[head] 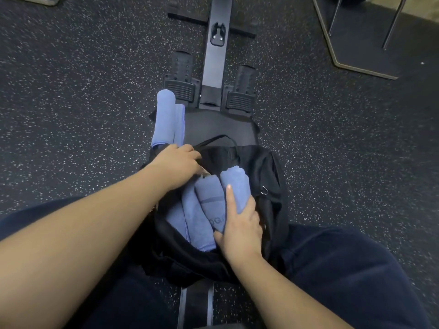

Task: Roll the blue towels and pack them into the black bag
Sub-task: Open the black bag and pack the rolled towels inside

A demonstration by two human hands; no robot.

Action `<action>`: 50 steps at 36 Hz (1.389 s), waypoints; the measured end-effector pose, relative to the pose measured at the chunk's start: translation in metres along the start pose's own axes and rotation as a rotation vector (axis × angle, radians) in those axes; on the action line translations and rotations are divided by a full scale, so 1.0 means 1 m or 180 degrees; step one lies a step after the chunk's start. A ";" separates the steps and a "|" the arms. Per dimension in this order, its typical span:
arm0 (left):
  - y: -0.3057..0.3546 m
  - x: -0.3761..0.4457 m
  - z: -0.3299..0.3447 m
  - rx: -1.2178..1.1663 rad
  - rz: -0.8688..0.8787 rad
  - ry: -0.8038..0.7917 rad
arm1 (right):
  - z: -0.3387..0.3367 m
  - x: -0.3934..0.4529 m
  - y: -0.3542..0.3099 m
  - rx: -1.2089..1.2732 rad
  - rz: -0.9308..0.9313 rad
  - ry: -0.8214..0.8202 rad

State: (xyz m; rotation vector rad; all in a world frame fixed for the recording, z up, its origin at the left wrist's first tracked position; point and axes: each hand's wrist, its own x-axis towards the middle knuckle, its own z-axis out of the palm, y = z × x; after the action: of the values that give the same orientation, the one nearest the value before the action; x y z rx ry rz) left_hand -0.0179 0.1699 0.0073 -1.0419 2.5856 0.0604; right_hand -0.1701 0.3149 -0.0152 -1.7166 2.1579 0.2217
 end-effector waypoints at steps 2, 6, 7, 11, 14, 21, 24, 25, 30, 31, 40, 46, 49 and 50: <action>0.000 0.000 -0.001 -0.0044 -0.0048 0.0001 | 0.001 0.000 0.001 0.0019 -0.0020 -0.0005; 0.005 0.002 -0.003 -0.0389 -0.0299 0.0216 | 0.001 0.001 0.002 0.0160 -0.0095 -0.0009; 0.006 0.002 -0.004 -0.0568 -0.0396 0.0264 | 0.001 0.001 0.002 0.0185 -0.0126 -0.0007; 0.011 -0.001 -0.008 -0.1315 -0.0766 0.0461 | 0.003 0.001 0.002 0.0222 -0.0229 0.0042; 0.012 -0.002 -0.009 -0.1785 -0.1076 0.0602 | 0.003 0.002 0.001 0.0163 -0.0273 0.0027; 0.014 0.002 0.000 -0.1777 -0.0671 0.1092 | 0.004 0.001 0.000 0.0052 -0.0289 0.0032; 0.014 0.007 0.004 -0.0924 -0.0387 0.1369 | 0.006 0.000 -0.001 0.0038 -0.0303 0.0155; 0.015 0.010 0.001 -0.0740 -0.0375 0.1361 | 0.007 0.000 -0.003 -0.0019 -0.0301 0.0222; 0.015 0.029 -0.011 -0.0092 -0.0200 0.0949 | 0.011 -0.004 -0.011 -0.0086 -0.0150 0.0397; 0.014 0.032 -0.013 0.0031 0.0021 0.1037 | 0.013 -0.004 -0.010 -0.0131 -0.0212 0.0336; 0.012 0.040 -0.032 0.0238 0.0339 0.0641 | 0.016 -0.003 -0.008 -0.0071 -0.0169 0.0607; 0.007 0.038 -0.030 0.0046 0.0586 0.0859 | 0.012 -0.004 -0.007 -0.0175 -0.0303 0.0288; 0.013 0.042 -0.032 -0.0170 0.0286 0.0876 | 0.010 -0.004 -0.007 -0.0208 -0.0367 0.0403; 0.015 0.042 -0.035 -0.0277 0.0161 0.0900 | 0.010 -0.003 -0.007 -0.0228 -0.0377 0.0341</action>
State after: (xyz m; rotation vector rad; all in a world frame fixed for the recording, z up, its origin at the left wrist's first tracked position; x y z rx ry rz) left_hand -0.0670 0.1471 0.0243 -1.0841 2.8872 0.0408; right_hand -0.1605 0.3196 -0.0219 -1.9303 2.1371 0.1810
